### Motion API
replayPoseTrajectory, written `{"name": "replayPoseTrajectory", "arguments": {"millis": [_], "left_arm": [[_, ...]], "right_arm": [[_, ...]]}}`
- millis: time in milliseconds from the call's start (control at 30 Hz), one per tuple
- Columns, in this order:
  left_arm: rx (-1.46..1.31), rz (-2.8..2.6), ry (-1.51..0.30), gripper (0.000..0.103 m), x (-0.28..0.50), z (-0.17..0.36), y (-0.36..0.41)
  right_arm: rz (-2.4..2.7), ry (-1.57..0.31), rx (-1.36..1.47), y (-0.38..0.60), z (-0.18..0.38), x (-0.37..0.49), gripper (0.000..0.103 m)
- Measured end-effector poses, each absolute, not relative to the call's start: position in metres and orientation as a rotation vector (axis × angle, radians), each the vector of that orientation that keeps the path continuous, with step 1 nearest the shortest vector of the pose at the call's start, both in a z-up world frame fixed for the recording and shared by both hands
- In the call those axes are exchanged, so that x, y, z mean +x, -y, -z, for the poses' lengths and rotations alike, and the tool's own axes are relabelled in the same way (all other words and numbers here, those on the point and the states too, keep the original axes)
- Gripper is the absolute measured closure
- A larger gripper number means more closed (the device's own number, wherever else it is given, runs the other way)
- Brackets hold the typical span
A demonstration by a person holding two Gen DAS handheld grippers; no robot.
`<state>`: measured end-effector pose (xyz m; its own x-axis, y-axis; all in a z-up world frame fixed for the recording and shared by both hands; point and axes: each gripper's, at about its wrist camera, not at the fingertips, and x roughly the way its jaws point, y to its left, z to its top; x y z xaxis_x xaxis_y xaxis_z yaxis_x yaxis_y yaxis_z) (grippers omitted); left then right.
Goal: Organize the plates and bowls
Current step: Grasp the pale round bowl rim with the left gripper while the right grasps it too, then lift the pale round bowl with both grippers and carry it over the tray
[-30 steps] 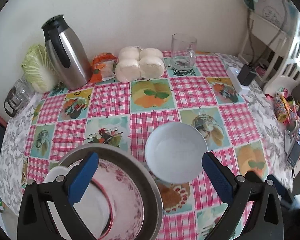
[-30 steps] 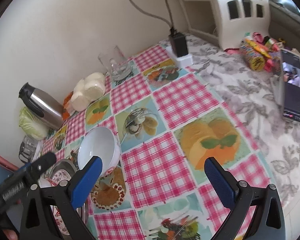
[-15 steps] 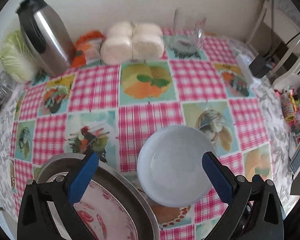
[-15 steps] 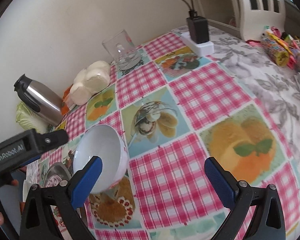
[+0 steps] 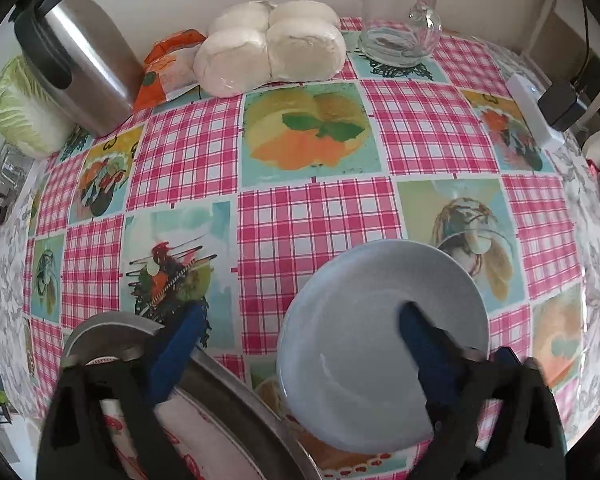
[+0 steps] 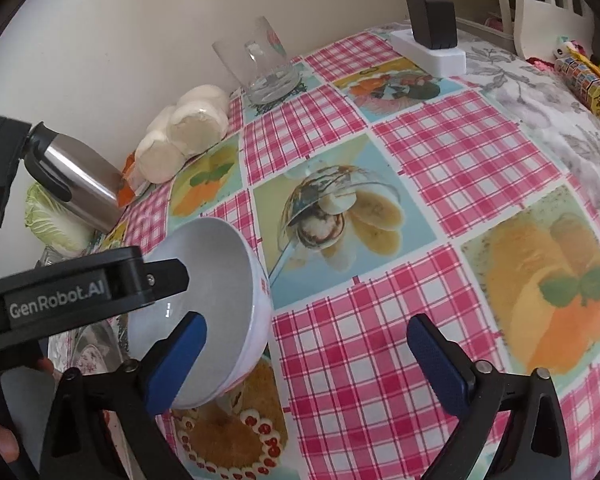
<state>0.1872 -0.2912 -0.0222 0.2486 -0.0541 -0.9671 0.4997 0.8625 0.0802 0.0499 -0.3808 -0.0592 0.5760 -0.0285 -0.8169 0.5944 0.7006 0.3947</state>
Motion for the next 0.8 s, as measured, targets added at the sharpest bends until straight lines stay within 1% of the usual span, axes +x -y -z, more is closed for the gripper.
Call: {"name": "replayPoseTrajectory", "arguments": {"millis": [33, 67, 100, 133, 167, 200, 233, 267, 300, 333, 433, 467, 633, 700, 733, 800], "left_arm": [[0.421, 0.385, -1.279, 0.027, 0.188, 0.025, 0.292], [0.418, 0.383, -1.288, 0.028, 0.19, 0.027, 0.292], [0.409, 0.382, -1.302, 0.032, 0.191, 0.03, 0.29], [0.404, 0.378, -1.31, 0.039, 0.193, 0.032, 0.289], [0.404, 0.371, -1.317, 0.043, 0.194, 0.034, 0.288], [0.404, 0.366, -1.322, 0.051, 0.195, 0.036, 0.288], [0.403, 0.362, -1.328, 0.054, 0.196, 0.038, 0.287], [0.398, 0.364, -1.326, 0.054, 0.196, 0.038, 0.286], [0.391, 0.37, -1.328, 0.057, 0.197, 0.038, 0.286], [0.383, 0.377, -1.334, 0.063, 0.197, 0.038, 0.287], [0.371, 0.4, -1.343, 0.071, 0.197, 0.038, 0.289], [0.373, 0.404, -1.342, 0.072, 0.197, 0.038, 0.29], [0.378, 0.409, -1.333, 0.072, 0.194, 0.036, 0.296], [0.386, 0.415, -1.326, 0.072, 0.193, 0.037, 0.297], [0.391, 0.415, -1.323, 0.072, 0.193, 0.037, 0.298], [0.394, 0.419, -1.322, 0.072, 0.191, 0.037, 0.3]], "right_arm": [[0.402, -0.891, 0.717, 0.38, 0.061, 0.051, 0.014], [0.402, -0.888, 0.716, 0.38, 0.062, 0.052, 0.018], [0.404, -0.884, 0.711, 0.38, 0.062, 0.053, 0.022], [0.4, -0.877, 0.704, 0.379, 0.062, 0.054, 0.025], [0.395, -0.875, 0.704, 0.378, 0.062, 0.055, 0.031], [0.389, -0.872, 0.708, 0.378, 0.062, 0.056, 0.039], [0.382, -0.87, 0.712, 0.377, 0.063, 0.057, 0.042], [0.374, -0.87, 0.712, 0.376, 0.064, 0.059, 0.048], [0.367, -0.872, 0.708, 0.374, 0.065, 0.061, 0.051], [0.364, -0.871, 0.705, 0.373, 0.065, 0.062, 0.052], [0.363, -0.865, 0.706, 0.37, 0.066, 0.065, 0.061], [0.366, -0.861, 0.71, 0.37, 0.067, 0.066, 0.065], [0.35, -0.85, 0.727, 0.368, 0.07, 0.069, 0.075], [0.339, -0.851, 0.734, 0.366, 0.072, 0.07, 0.081], [0.33, -0.846, 0.738, 0.365, 0.072, 0.071, 0.083], [0.33, -0.844, 0.737, 0.364, 0.072, 0.072, 0.083]]}}
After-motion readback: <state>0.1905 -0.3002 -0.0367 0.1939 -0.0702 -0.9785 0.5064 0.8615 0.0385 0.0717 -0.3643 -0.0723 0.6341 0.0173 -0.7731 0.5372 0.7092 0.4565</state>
